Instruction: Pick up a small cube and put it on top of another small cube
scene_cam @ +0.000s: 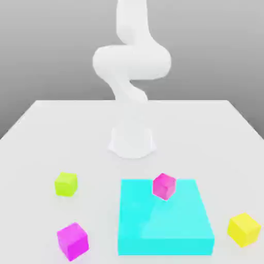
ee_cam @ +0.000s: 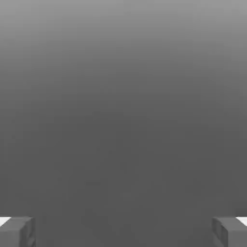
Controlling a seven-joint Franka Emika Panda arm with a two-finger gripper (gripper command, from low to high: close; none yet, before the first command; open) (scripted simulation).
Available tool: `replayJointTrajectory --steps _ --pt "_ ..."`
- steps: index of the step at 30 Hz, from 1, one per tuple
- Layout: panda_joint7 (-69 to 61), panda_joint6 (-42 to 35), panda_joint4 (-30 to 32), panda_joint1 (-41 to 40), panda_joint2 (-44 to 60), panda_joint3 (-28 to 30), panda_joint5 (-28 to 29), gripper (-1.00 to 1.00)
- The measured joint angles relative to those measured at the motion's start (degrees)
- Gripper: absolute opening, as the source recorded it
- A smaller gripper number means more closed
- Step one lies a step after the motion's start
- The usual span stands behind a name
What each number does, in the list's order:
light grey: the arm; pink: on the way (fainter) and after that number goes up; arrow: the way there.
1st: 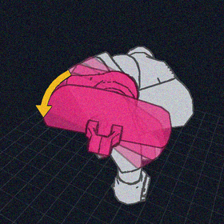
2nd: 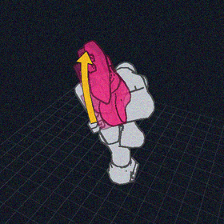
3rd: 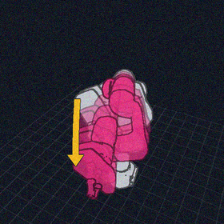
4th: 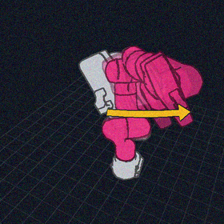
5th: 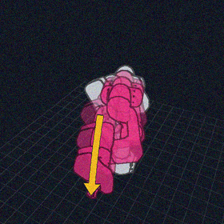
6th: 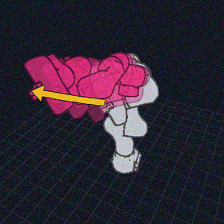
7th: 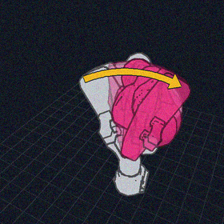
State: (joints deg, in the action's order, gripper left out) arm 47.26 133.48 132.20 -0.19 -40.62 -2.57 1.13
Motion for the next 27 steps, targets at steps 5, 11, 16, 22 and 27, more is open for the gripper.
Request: replayJointTrajectory --steps 5,11,16,22,27 --pt "3.22 3.5 0.87 -0.07 10.68 -5.16 2.74 0.0" --pt "7.5 7.52 1.87 0.43 23.13 -10.74 6.62 0.0" --pt "11.3 10.83 2.69 1.87 33.59 -14.32 10.21 0.0" --pt "15.08 14.91 3.71 6.39 45.94 -16.36 13.4 0.0" --pt "16.61 18.64 4.68 9.26 55.74 -18.22 13.78 0.0"
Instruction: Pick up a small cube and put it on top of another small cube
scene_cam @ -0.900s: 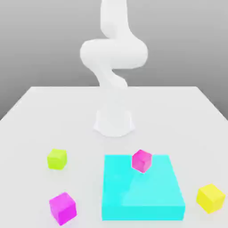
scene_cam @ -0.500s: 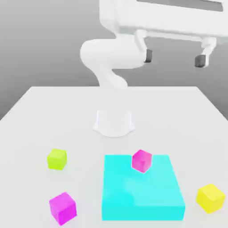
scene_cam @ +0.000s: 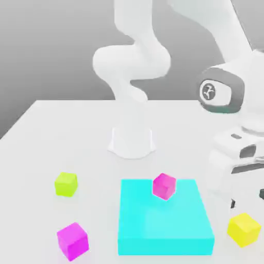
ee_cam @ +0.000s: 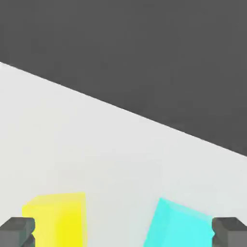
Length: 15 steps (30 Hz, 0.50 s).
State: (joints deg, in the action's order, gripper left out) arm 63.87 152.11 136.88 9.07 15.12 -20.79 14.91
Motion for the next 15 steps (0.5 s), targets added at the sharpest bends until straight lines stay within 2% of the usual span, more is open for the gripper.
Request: replayJointTrajectory --steps 5,6,12,15 --pt "3.87 6.72 -1.5 4.8 10.23 4.24 4.67 0.0" --pt "4.65 7.97 -1.89 5.77 11.91 5.4 5.7 -1.0" --pt "5.08 8.65 -2.09 6.23 12.75 5.95 6.26 -1.0" --pt "3.12 5.84 -1.16 4.3 8.97 3.47 3.63 -1.0"
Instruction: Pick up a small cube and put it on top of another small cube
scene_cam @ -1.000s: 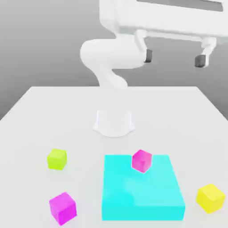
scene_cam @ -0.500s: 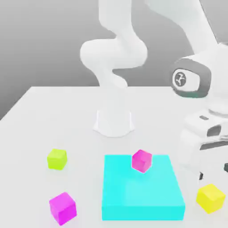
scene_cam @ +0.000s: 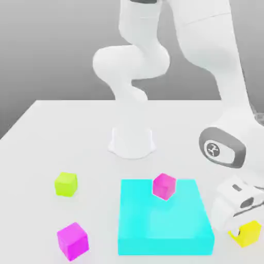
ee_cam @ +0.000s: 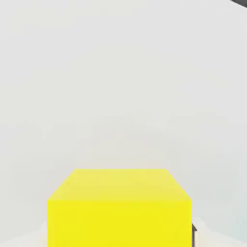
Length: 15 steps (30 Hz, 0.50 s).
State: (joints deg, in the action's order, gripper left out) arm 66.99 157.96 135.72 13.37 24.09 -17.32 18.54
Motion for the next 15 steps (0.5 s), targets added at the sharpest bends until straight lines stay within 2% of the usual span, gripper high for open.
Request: replayJointTrajectory --steps 3,15 --pt "-2.95 -4.06 1.41 -2.81 -5.5 -2.53 -3.96 -1.0" --pt "-9.37 -8.3 5.48 -22.71 -14.62 10.98 -12.96 -1.0"
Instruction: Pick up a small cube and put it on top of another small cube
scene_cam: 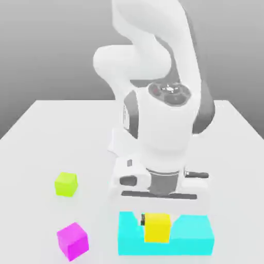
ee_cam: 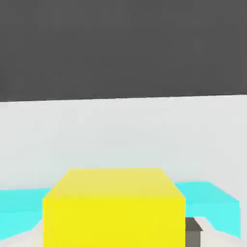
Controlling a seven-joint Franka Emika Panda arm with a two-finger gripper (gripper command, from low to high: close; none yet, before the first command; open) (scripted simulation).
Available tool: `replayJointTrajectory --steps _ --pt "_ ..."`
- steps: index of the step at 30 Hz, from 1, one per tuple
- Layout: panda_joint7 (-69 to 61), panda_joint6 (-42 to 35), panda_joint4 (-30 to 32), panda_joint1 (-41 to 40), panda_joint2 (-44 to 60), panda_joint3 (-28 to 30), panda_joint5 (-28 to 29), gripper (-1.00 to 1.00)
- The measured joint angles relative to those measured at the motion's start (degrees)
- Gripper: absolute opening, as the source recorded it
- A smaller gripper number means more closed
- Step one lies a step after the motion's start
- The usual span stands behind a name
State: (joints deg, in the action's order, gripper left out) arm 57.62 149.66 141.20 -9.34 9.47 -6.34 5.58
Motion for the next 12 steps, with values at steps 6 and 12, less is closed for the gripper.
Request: replayJointTrajectory --steps 6,12 --pt "-3.76 1.92 1.47 -7.77 -0.55 5.64 -5.29 -1.0" --pt "-3.77 7.27 1.32 -8.05 4.93 5.89 -5.32 1.0"
